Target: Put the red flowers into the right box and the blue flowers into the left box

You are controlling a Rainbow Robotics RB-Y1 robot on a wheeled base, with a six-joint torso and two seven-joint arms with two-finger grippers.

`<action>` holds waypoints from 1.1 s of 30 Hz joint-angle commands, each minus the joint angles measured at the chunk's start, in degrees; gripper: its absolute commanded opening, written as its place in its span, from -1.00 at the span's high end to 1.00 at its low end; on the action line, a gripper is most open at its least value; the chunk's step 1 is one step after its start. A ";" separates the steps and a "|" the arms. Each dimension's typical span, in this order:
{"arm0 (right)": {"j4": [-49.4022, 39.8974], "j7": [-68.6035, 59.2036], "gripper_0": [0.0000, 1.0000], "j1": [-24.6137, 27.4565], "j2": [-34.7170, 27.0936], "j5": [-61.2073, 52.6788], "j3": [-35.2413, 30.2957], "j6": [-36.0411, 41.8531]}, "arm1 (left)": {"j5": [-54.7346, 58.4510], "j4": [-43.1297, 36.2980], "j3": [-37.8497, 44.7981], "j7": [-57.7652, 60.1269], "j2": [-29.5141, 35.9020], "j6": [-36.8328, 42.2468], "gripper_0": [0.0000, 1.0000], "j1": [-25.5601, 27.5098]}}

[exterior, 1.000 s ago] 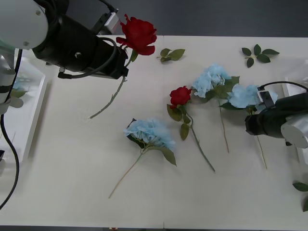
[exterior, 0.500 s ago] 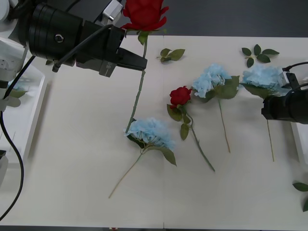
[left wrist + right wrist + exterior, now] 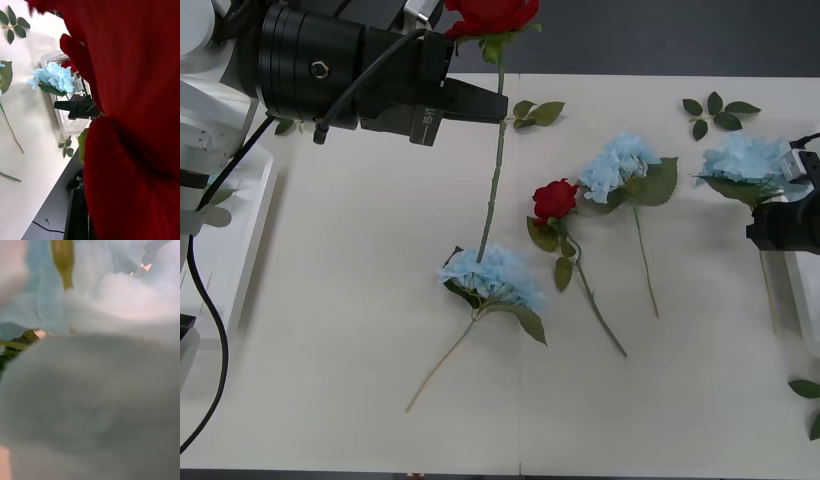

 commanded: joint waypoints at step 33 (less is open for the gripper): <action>9.65 19.51 -0.47 -0.93 3.58 0.09 -0.44 -2.68 | 4.38 -0.94 -3.74 5.35 -0.23 -0.42 1.00 -1.61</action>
